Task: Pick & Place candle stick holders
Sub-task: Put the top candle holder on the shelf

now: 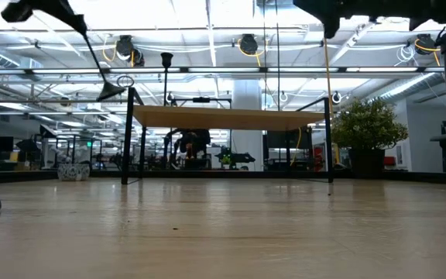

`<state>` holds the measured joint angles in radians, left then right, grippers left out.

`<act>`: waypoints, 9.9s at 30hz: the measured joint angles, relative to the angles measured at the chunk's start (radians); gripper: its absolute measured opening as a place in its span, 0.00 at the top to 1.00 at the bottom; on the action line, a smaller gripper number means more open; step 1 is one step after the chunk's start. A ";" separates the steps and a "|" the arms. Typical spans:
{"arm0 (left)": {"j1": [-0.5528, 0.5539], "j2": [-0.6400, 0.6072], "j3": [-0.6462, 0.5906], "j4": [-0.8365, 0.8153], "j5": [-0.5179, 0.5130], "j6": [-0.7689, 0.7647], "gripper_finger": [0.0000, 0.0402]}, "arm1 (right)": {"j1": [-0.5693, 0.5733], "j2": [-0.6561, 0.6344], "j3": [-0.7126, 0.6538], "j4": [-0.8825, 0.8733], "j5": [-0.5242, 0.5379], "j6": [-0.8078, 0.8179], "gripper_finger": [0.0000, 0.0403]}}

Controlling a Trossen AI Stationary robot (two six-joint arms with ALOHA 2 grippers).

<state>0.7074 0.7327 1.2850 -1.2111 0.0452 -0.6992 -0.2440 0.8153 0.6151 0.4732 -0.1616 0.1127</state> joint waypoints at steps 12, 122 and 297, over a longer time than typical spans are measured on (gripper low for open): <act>-0.128 0.097 0.226 0.022 0.091 -0.025 0.99 | 0.023 0.188 0.170 -0.085 0.000 -0.126 0.65; -0.512 0.488 0.229 0.568 0.114 0.044 0.90 | 0.126 0.721 0.916 -0.668 0.045 -0.093 0.99; -0.987 0.524 -0.093 -0.279 -0.130 0.307 0.98 | 0.089 0.662 0.916 -0.748 -0.001 -0.075 1.00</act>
<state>-0.2798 1.2568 1.1920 -1.4903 -0.0850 -0.3922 -0.1555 1.4776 1.5314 -0.2750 -0.1621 0.0375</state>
